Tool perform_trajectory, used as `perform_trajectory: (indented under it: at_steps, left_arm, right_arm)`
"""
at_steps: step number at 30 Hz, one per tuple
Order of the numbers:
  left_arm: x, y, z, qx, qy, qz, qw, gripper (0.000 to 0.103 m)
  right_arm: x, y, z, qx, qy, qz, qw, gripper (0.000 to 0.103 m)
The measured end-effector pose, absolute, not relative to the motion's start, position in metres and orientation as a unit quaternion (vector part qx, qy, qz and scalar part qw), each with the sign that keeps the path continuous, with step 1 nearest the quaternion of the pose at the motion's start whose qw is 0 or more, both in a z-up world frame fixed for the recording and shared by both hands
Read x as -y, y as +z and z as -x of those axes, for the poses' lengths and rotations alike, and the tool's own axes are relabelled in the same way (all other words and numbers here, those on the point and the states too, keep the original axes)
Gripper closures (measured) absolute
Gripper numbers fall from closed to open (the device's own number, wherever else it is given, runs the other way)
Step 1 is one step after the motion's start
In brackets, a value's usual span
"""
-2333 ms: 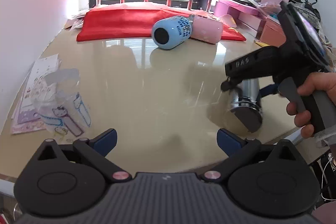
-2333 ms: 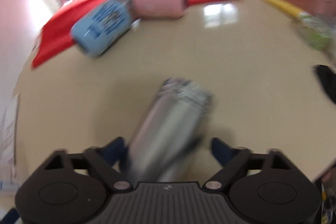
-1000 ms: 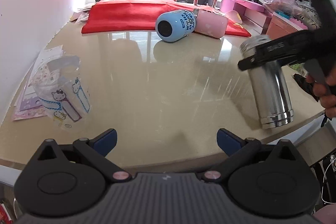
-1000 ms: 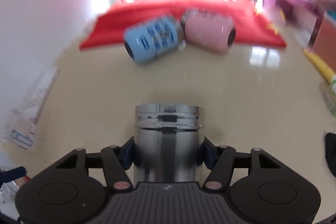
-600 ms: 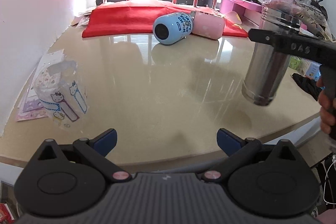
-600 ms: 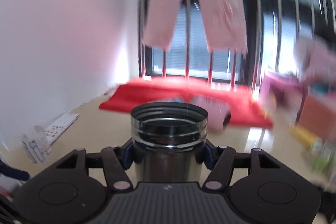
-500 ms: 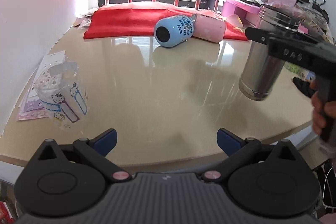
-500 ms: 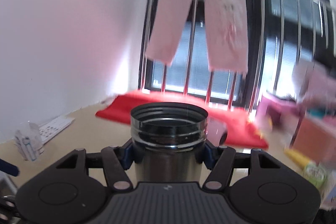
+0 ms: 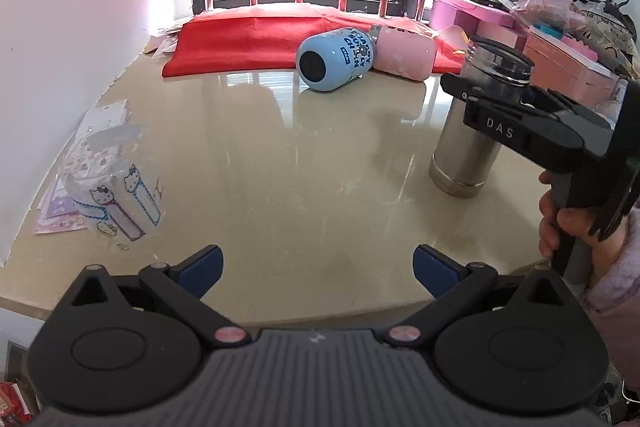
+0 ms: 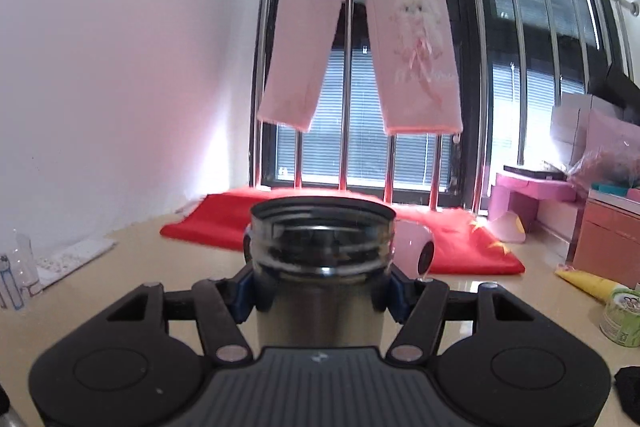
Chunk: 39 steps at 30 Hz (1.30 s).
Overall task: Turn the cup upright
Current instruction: 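Lift and turn the thermos opening-up, set it on the table with the right gripper, then open the right gripper and pull it back from the thermos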
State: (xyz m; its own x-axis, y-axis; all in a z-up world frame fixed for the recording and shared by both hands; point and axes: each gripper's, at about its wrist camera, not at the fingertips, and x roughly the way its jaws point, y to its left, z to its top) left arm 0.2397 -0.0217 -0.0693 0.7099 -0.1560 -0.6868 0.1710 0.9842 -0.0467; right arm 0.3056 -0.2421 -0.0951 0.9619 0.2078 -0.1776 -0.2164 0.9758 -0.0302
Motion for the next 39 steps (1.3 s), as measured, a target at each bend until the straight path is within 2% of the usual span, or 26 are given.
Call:
perform_trajectory:
  at_steps: [7, 9, 10, 11, 12, 22, 39]
  left_arm:
    - [0.022, -0.067, -0.248, -0.363, -0.082, -0.003, 0.928, 0.0]
    - [0.023, -0.063, -0.246, -0.358, -0.083, -0.005, 0.93, 0.0]
    - [0.024, -0.061, -0.246, -0.355, -0.084, -0.005, 0.931, 0.0]
    - [0.024, -0.059, -0.245, -0.352, -0.085, -0.006, 0.932, 0.0]
    - [0.024, -0.056, -0.242, -0.347, -0.086, -0.008, 0.934, 0.0]
    - [0.021, -0.036, -0.187, -0.274, -0.1, -0.001, 0.956, 0.0]
    - [0.014, -0.019, -0.025, -0.076, -0.08, 0.011, 0.994, 0.0]
  right_arm:
    - [0.242, -0.095, -0.311, -0.1, 0.115, 0.015, 0.988, 0.04]
    - [0.245, -0.093, -0.312, -0.108, 0.118, 0.004, 0.987, 0.023]
    - [0.247, -0.091, -0.311, -0.106, 0.118, 0.0, 0.987, 0.009]
    - [0.249, -0.088, -0.307, -0.1, 0.119, -0.003, 0.988, 0.003]
    - [0.25, -0.084, -0.302, -0.095, 0.122, -0.006, 0.988, 0.001]
    - [0.257, -0.038, -0.195, -0.09, 0.12, -0.015, 0.989, 0.0]
    - [0.247, -0.025, -0.014, -0.036, 0.098, -0.02, 0.994, 0.0]
